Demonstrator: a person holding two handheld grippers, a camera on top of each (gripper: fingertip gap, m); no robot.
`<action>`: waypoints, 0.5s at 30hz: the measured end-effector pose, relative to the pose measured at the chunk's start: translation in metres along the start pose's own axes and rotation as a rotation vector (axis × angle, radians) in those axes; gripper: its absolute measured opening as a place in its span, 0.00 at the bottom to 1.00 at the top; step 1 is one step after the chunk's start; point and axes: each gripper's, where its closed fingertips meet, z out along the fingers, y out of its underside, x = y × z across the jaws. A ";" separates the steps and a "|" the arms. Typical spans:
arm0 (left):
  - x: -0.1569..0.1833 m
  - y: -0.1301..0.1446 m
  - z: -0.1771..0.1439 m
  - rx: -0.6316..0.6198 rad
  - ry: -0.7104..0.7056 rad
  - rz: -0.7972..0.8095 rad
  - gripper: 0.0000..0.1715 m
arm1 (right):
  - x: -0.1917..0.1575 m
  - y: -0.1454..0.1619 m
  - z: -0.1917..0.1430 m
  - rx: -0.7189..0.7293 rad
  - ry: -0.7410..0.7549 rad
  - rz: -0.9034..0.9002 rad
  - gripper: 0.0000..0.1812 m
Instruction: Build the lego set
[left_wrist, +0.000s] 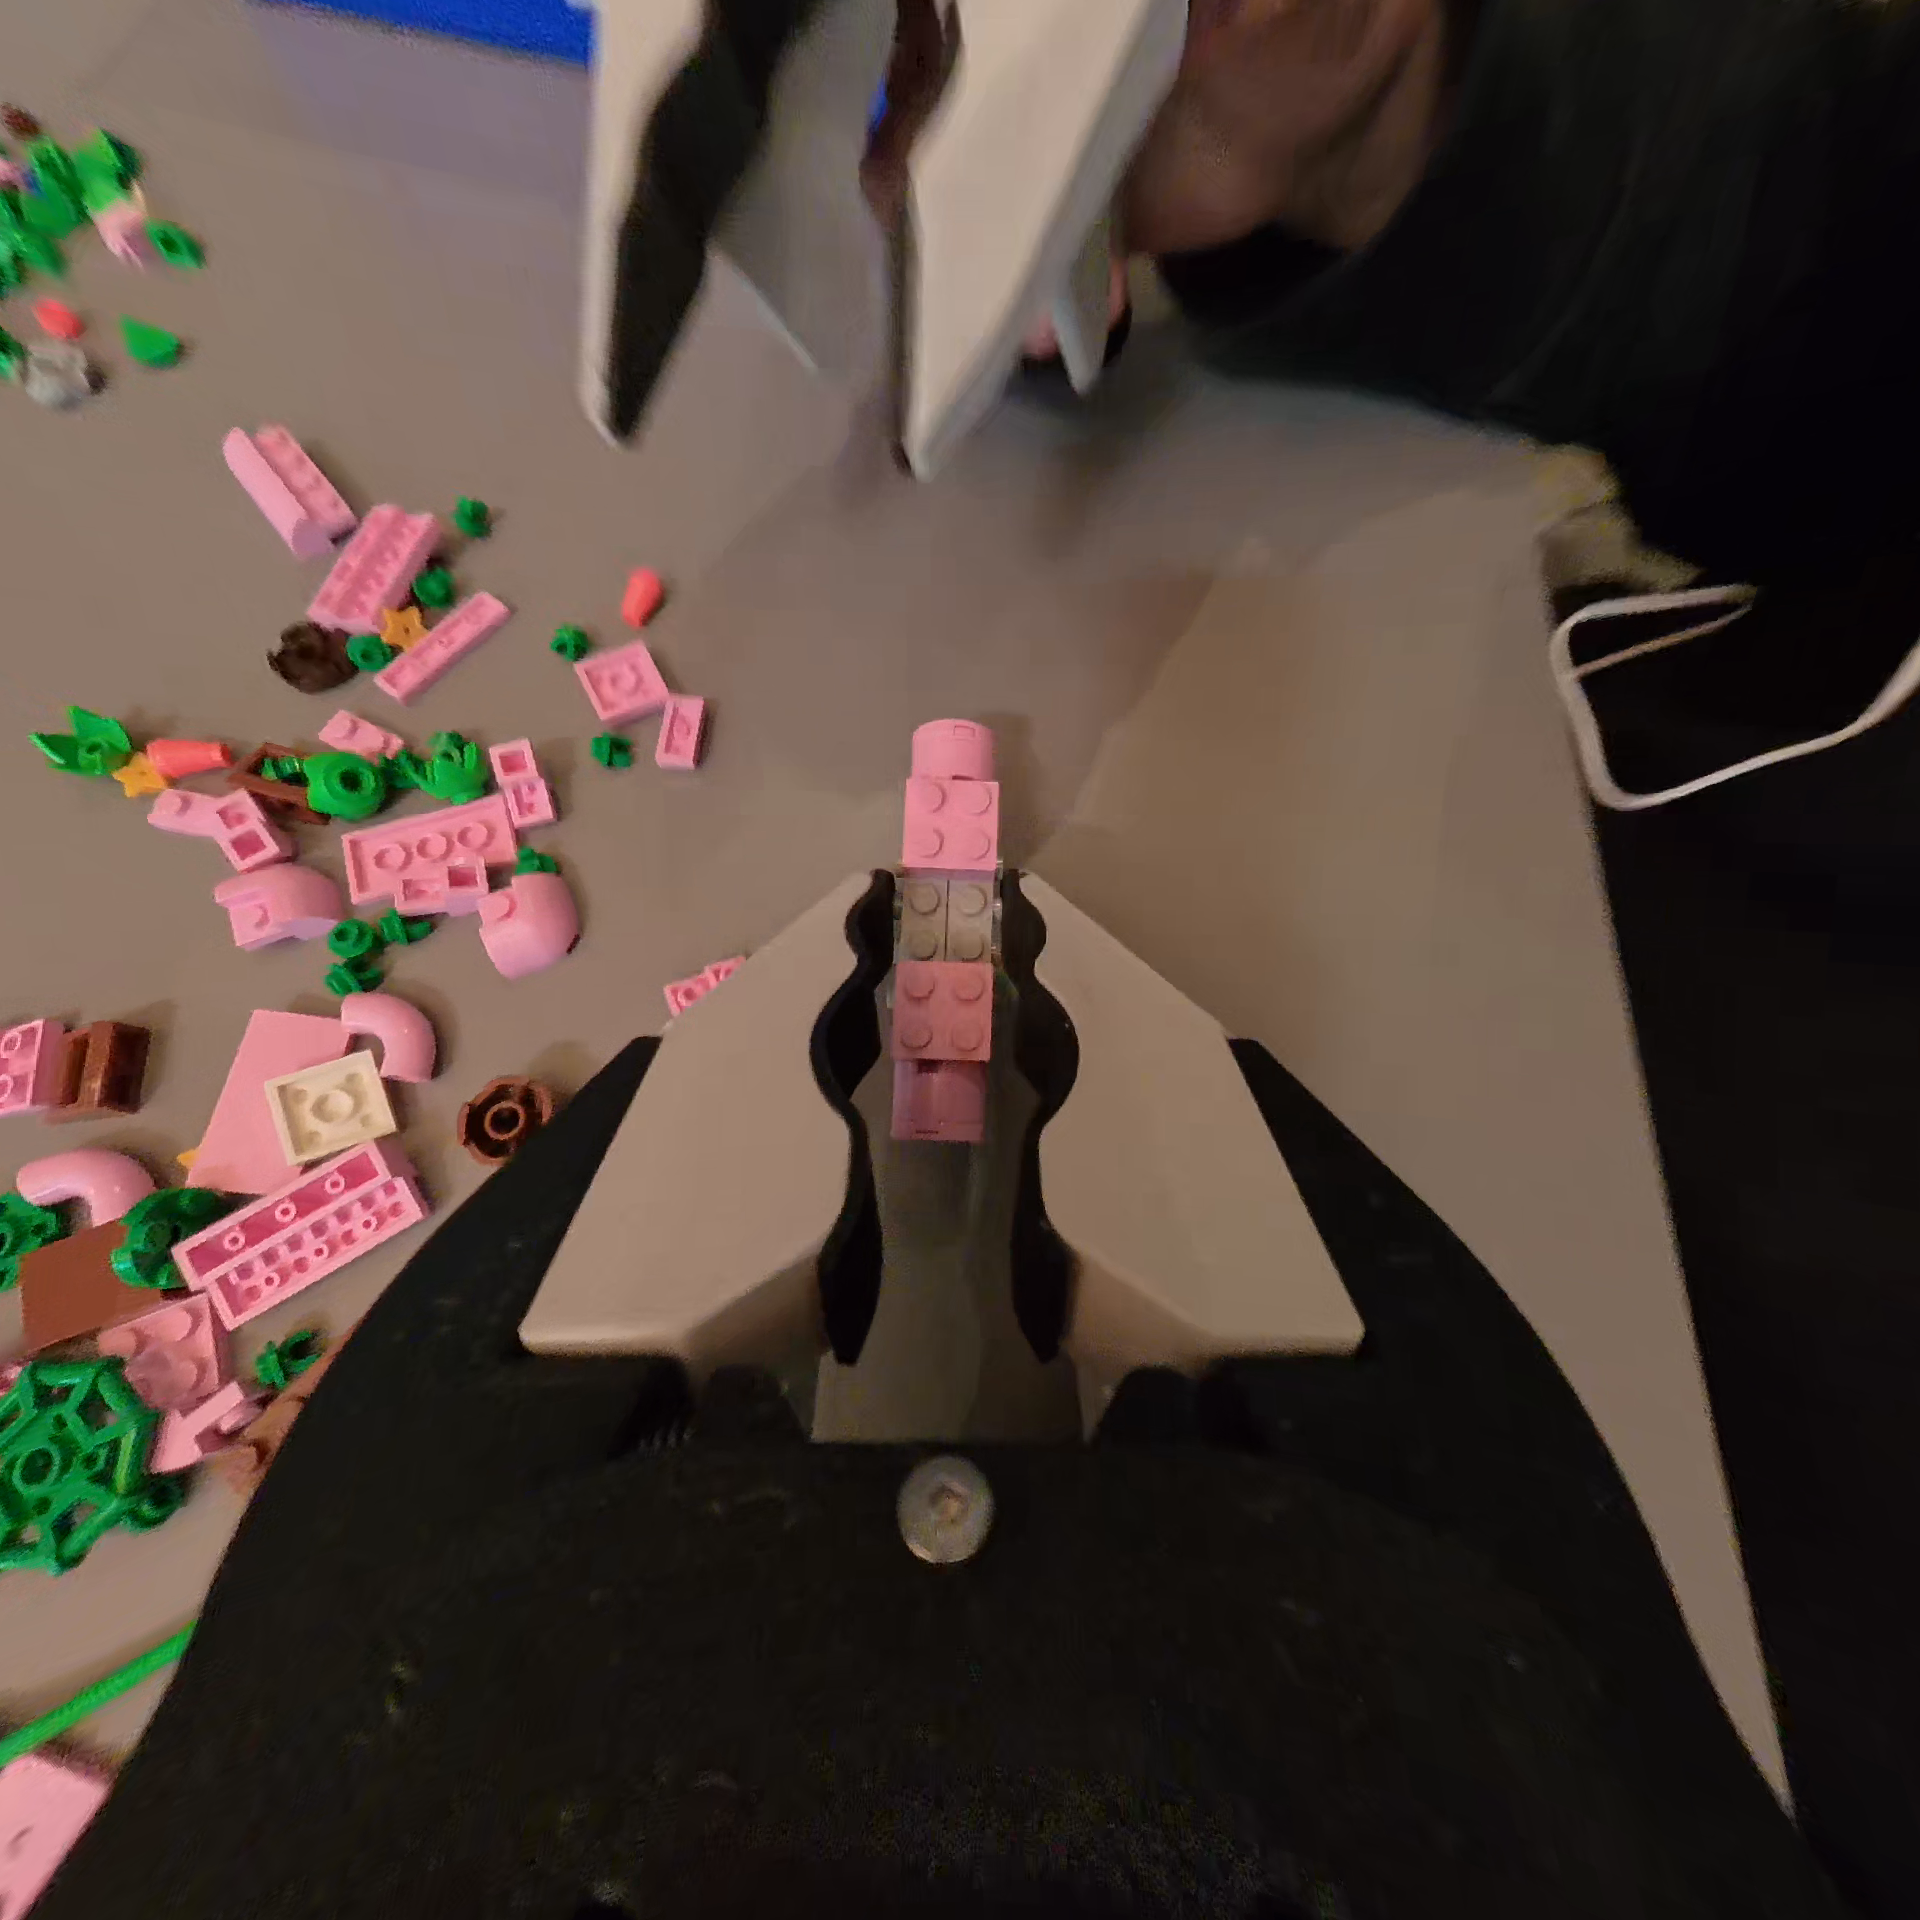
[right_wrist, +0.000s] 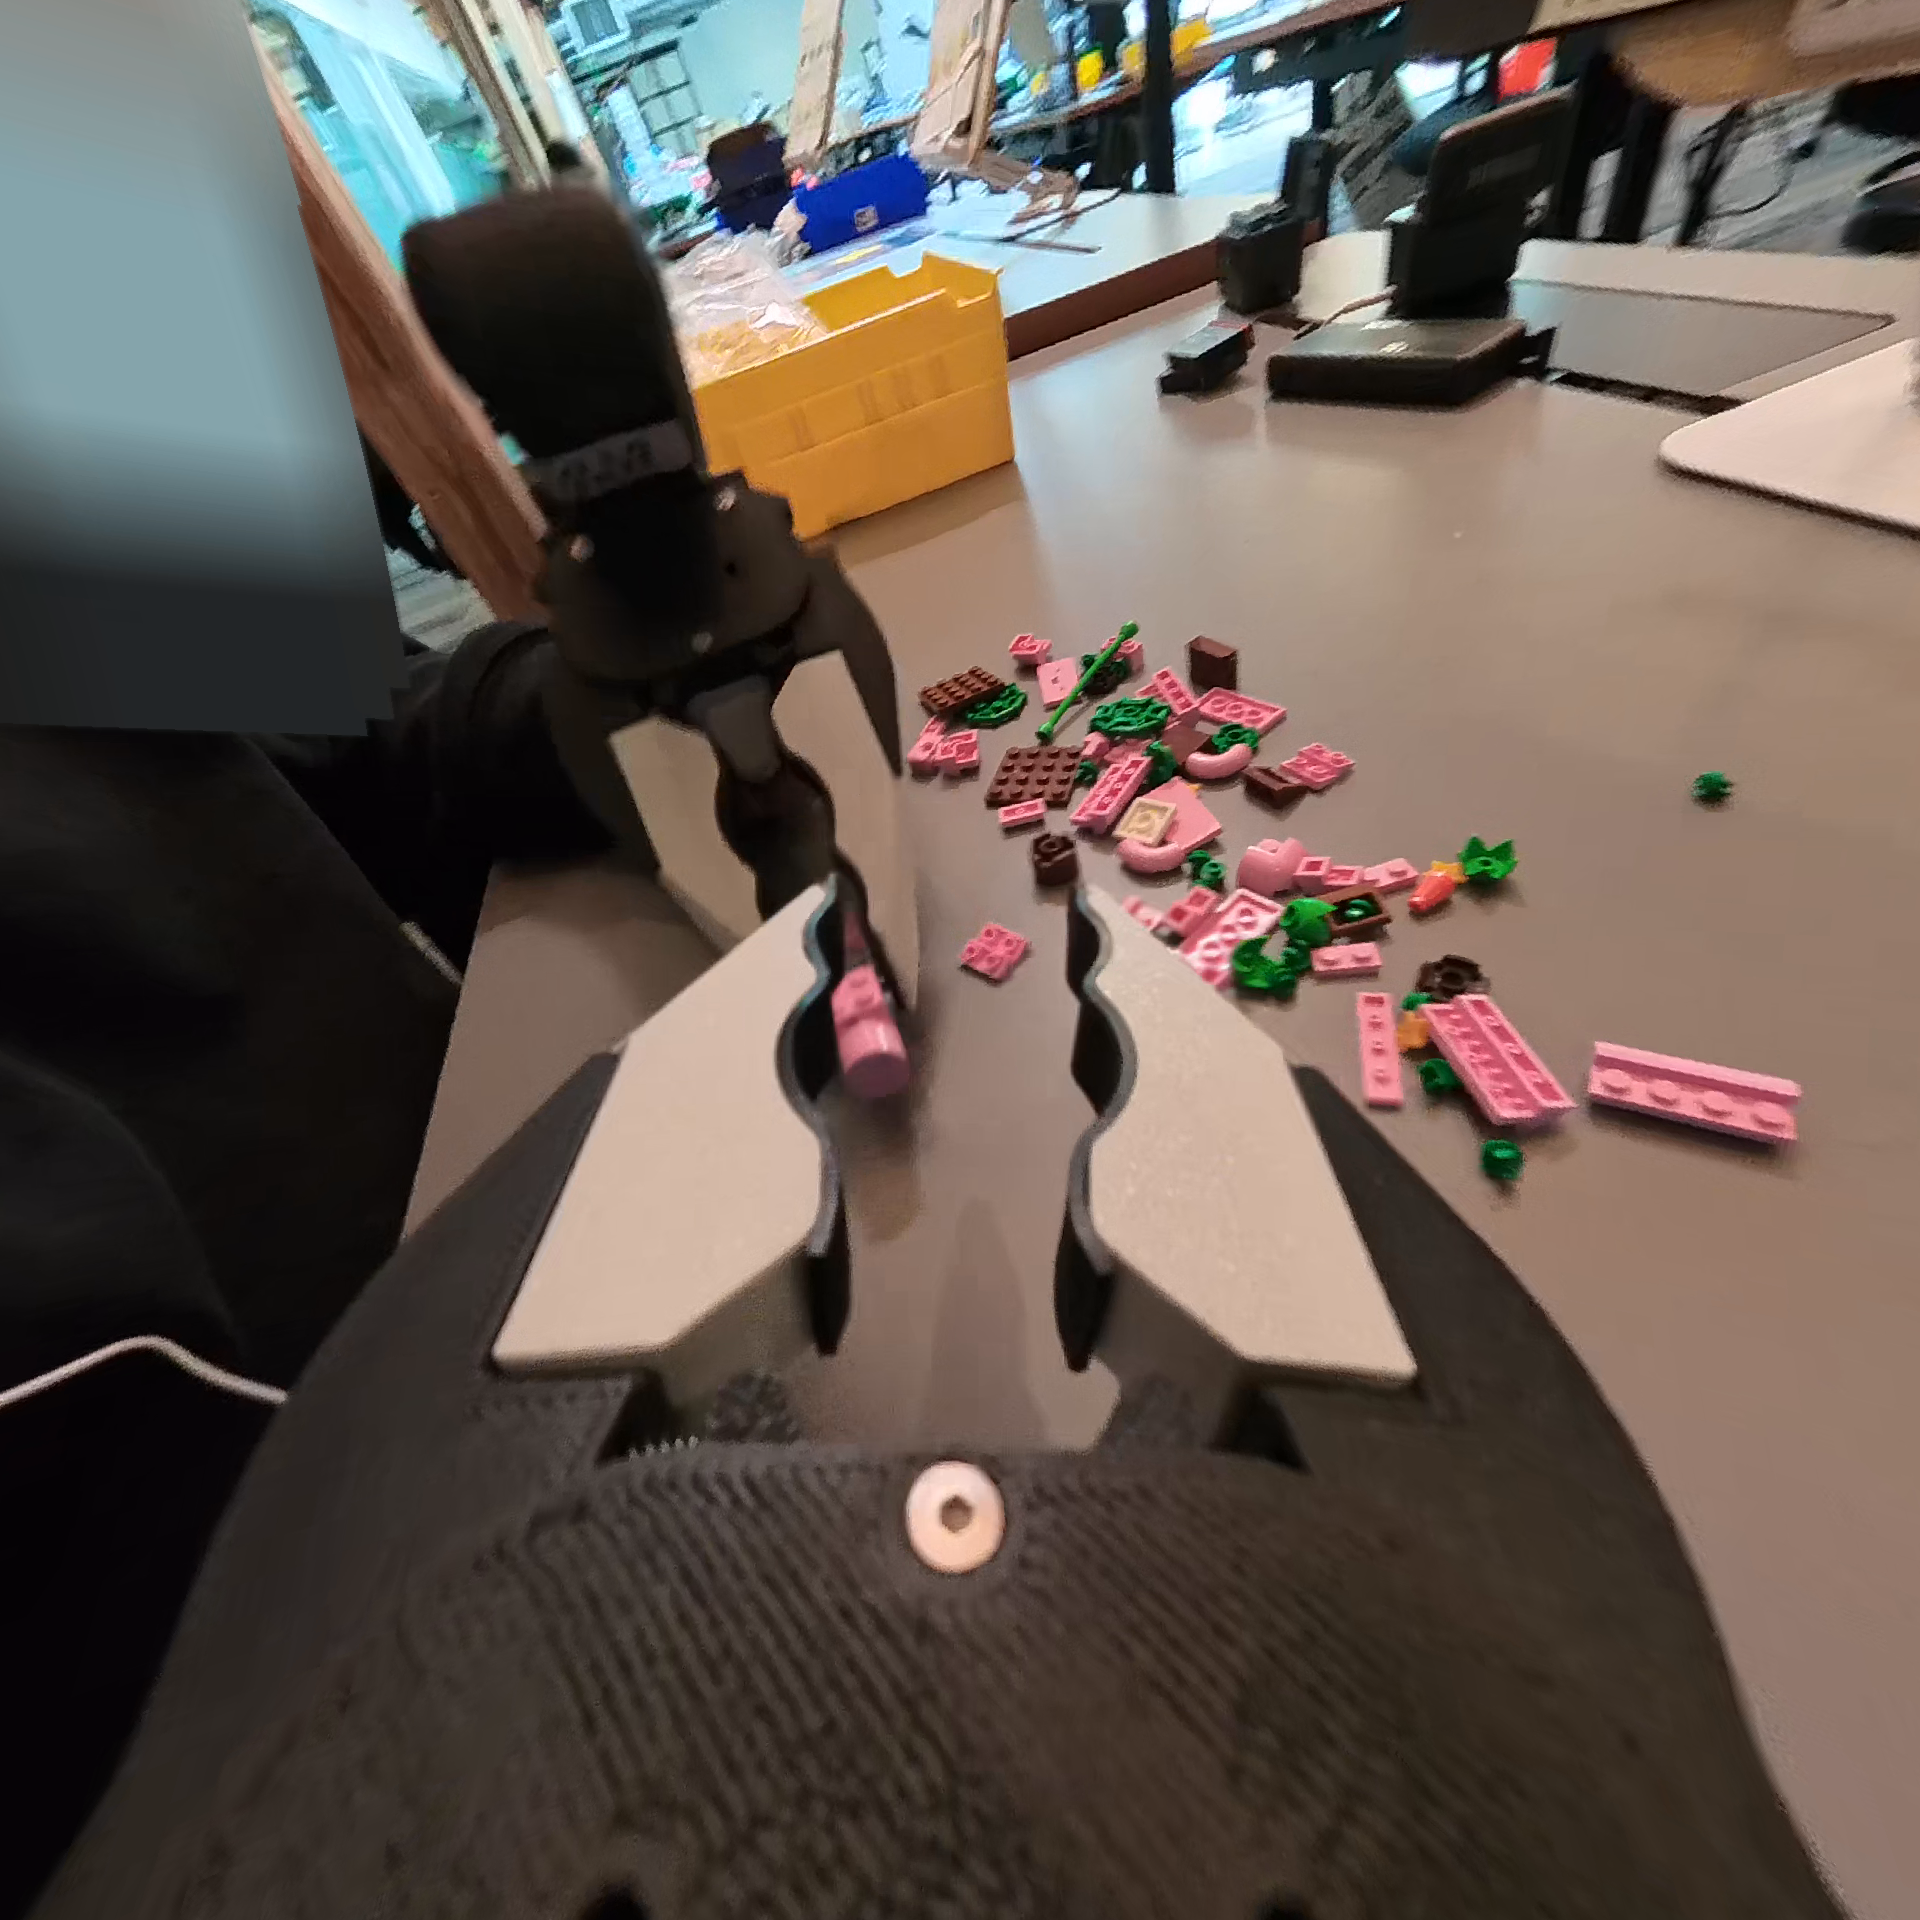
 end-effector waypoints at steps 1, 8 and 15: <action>0.002 -0.007 -0.005 0.054 0.030 -0.020 0.11 | -0.005 0.003 0.002 -0.020 -0.022 -0.010 0.22; -0.003 -0.020 -0.021 0.157 0.040 -0.060 0.10 | -0.028 0.019 0.012 -0.117 -0.114 -0.075 0.15; 0.008 -0.023 -0.016 0.153 0.055 -0.020 0.10 | -0.036 0.027 0.015 -0.162 -0.136 -0.108 0.08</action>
